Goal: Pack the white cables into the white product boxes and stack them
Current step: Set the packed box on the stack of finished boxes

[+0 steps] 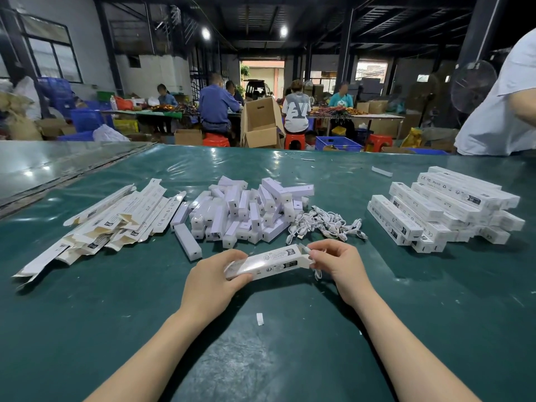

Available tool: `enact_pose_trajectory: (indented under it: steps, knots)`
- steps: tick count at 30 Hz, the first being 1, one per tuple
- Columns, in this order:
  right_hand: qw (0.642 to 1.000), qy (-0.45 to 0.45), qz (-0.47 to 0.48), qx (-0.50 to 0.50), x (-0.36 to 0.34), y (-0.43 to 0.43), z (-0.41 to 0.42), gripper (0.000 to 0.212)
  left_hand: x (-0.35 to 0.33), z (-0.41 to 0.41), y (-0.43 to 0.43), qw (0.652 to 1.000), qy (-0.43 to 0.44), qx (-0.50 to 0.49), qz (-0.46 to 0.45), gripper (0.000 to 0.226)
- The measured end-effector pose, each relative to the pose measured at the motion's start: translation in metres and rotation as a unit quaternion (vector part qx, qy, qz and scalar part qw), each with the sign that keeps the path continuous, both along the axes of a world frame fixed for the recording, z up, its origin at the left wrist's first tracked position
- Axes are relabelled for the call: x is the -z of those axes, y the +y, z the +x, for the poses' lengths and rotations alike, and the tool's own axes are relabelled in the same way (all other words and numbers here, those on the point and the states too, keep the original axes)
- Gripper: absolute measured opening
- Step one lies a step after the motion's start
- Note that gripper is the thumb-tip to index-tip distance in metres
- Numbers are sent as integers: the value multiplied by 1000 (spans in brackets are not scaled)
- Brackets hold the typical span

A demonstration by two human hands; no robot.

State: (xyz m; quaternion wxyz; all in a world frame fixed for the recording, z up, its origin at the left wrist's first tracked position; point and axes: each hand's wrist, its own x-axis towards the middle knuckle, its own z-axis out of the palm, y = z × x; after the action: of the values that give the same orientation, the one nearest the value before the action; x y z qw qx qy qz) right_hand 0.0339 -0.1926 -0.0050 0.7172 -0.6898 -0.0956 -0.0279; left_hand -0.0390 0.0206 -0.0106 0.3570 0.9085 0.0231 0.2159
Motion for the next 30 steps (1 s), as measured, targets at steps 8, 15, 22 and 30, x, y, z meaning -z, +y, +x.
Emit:
enact_pose_trajectory:
  steps: [8,15,22,30]
  knots:
    - [998,12,-61,6,1,0,0,25,-2,3,2,1000,5,-5,-9,25]
    - [976,-49,-211,-17,3,1,-2,37,-3,2,5,1000,9,1,20,28]
    - [972,-94,-213,15,5,1,-2,27,-4,0,8,999,-1,17,39,28]
    - [998,15,-39,-42,-2,-5,-4,21,-6,-2,11,996,-5,49,78,29]
